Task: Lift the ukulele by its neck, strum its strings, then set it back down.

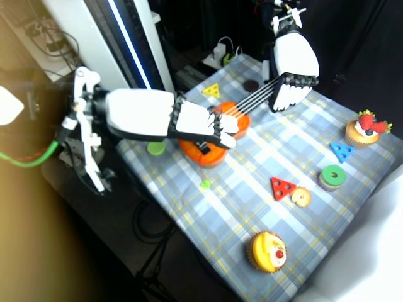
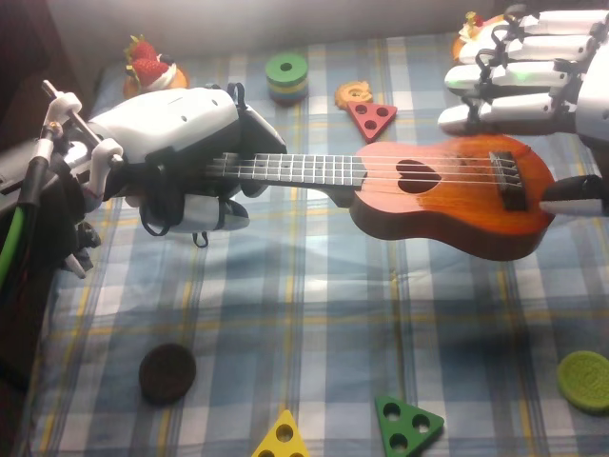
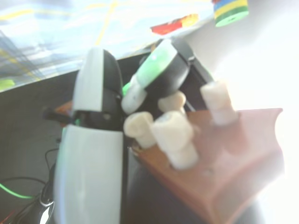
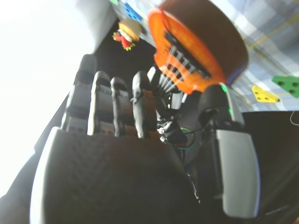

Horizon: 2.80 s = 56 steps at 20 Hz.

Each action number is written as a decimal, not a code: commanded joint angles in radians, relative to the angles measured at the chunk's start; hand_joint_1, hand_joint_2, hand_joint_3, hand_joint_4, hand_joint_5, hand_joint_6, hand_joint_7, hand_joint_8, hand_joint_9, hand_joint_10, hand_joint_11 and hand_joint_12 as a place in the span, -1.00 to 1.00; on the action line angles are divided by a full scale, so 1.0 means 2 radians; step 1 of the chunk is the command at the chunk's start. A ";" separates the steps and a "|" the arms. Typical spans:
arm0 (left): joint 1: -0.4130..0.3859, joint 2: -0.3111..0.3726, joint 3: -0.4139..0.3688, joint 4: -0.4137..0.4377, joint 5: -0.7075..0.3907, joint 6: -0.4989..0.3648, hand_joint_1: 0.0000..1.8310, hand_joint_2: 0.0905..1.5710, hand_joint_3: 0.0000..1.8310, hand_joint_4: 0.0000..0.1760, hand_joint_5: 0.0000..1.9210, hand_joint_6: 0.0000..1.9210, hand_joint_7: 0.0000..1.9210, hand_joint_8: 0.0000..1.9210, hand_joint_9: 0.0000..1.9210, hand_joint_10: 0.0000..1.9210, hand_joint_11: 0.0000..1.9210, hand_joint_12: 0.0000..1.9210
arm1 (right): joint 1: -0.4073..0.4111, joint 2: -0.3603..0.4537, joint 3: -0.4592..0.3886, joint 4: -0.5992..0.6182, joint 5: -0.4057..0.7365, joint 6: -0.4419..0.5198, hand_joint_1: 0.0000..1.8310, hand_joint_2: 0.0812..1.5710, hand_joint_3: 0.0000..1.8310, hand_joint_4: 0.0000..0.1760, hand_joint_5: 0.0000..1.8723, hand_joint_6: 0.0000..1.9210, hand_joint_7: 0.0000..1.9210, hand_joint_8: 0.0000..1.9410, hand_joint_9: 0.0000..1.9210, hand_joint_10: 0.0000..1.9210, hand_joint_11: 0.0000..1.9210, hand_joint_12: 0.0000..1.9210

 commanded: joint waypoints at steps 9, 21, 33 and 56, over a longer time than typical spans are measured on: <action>-0.011 -0.004 0.004 -0.002 -0.049 0.003 0.54 0.47 -0.99 -1.00 -0.10 1.00 0.20 1.00 0.45 1.00 0.54 1.00 | 0.015 0.003 0.004 -0.049 0.035 0.062 -0.43 0.65 -0.98 -1.00 -0.79 -0.92 -0.90 -1.00 -1.00 -0.81 -1.00 0.54; -0.012 -0.004 0.003 -0.002 -0.050 0.004 0.56 0.47 -1.00 -1.00 -0.06 1.00 0.23 1.00 0.49 1.00 0.58 1.00 | 0.027 -0.004 0.002 -0.122 0.007 0.099 -0.55 0.73 -1.00 -0.74 -0.64 -0.99 -1.00 -1.00 -1.00 -1.00 -1.00 0.29; -0.013 -0.004 0.003 -0.002 -0.051 0.004 0.57 0.45 -1.00 -1.00 -0.04 1.00 0.21 1.00 0.47 1.00 0.54 1.00 | 0.029 -0.005 0.001 -0.128 0.004 0.099 -0.60 0.69 -1.00 -0.40 -0.62 -0.99 -1.00 -1.00 -1.00 -1.00 -1.00 0.25; 0.009 -0.026 0.021 -0.070 -0.051 0.031 0.38 0.55 -0.99 -0.60 -0.19 1.00 0.13 1.00 0.38 1.00 0.51 1.00 | 0.107 0.056 -0.025 -0.093 0.012 0.059 -0.64 0.75 -0.97 -0.75 -0.86 -1.00 -1.00 -1.00 -1.00 -1.00 -1.00 -1.00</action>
